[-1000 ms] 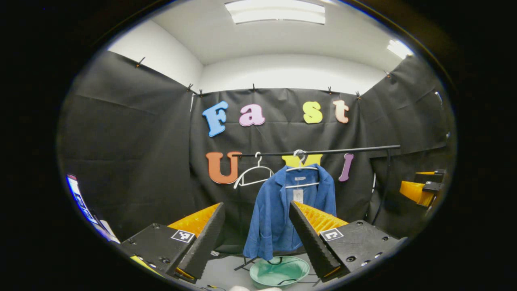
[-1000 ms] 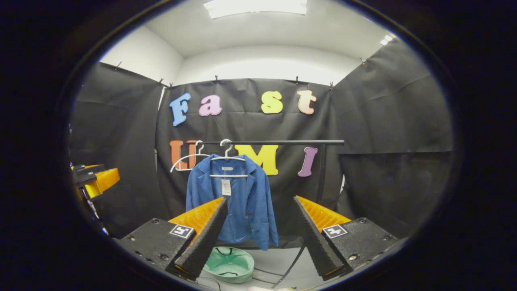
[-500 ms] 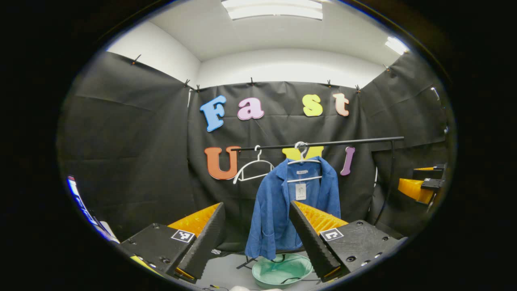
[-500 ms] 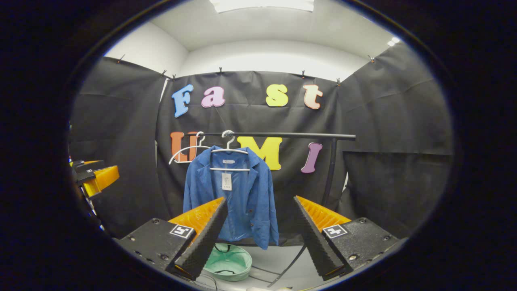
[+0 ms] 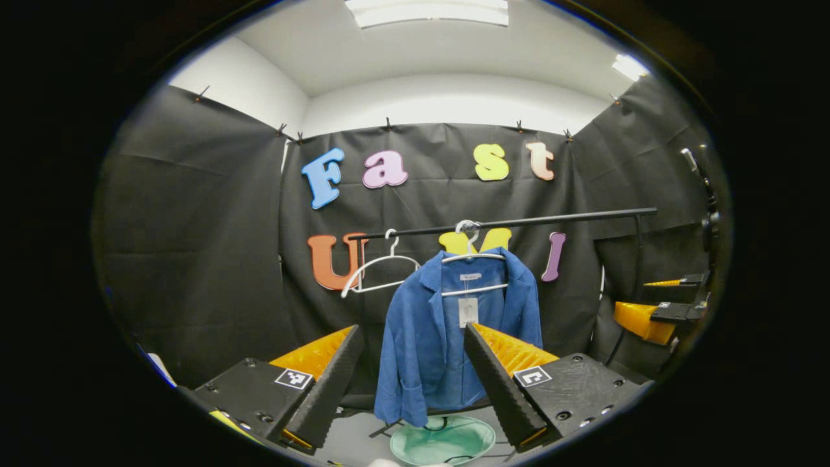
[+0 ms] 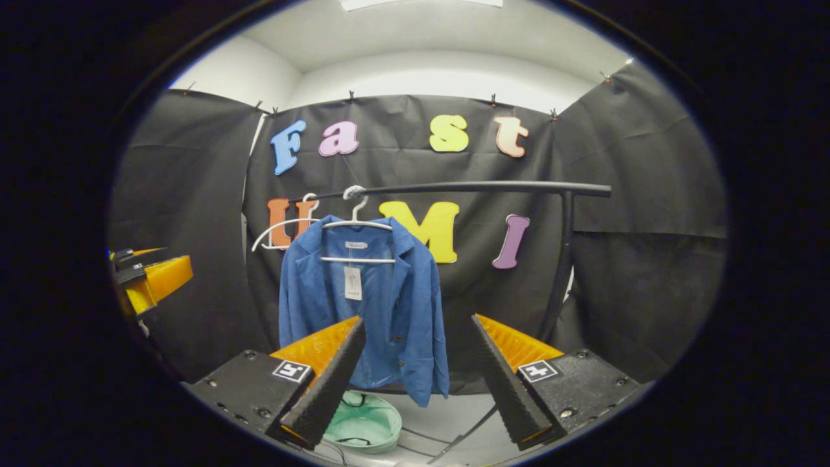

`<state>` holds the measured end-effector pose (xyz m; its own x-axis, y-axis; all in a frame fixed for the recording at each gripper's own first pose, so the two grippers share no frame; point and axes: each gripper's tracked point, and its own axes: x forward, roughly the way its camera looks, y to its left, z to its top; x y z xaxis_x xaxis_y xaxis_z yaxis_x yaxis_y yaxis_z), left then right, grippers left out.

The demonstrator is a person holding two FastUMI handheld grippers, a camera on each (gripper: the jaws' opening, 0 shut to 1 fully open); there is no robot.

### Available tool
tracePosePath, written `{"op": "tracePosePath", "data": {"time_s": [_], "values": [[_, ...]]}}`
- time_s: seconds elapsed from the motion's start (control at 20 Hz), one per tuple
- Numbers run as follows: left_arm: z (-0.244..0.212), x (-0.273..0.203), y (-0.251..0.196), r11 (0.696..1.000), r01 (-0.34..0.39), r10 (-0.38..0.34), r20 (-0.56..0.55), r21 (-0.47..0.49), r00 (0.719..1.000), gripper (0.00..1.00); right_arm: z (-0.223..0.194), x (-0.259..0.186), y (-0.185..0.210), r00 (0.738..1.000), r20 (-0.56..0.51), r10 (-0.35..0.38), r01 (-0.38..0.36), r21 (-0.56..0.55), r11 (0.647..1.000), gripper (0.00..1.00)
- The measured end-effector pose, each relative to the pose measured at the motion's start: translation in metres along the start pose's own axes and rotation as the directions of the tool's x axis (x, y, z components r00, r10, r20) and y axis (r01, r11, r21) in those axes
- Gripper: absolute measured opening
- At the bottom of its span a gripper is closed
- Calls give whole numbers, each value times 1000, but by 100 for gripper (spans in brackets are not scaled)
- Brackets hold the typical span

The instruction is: Grasp the clothes on the hanger with both hands and then place them into the laundry hamper below.

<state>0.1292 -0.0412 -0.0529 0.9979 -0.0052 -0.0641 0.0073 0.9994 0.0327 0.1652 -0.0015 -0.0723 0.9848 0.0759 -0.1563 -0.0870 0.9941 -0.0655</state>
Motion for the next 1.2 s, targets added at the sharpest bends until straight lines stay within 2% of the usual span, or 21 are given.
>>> {"op": "tracePosePath", "data": {"time_s": [0.35,0.7,1.0,1.2], "values": [[-22,86,-17,999,-26,27,8,-30,1000,98,5,102,-6,999,21,44,-43,-37,998,100],[-28,168,-32,998,-57,58,24,-33,998,99,10,199,17,992,29,123,-122,-40,992,100],[-58,222,-22,993,-116,116,-20,-1,993,98,1,269,34,987,8,159,-159,-50,986,100],[-74,247,-19,990,-139,138,-42,-16,989,96,-11,302,41,982,-12,190,-191,-6,982,93]]}}
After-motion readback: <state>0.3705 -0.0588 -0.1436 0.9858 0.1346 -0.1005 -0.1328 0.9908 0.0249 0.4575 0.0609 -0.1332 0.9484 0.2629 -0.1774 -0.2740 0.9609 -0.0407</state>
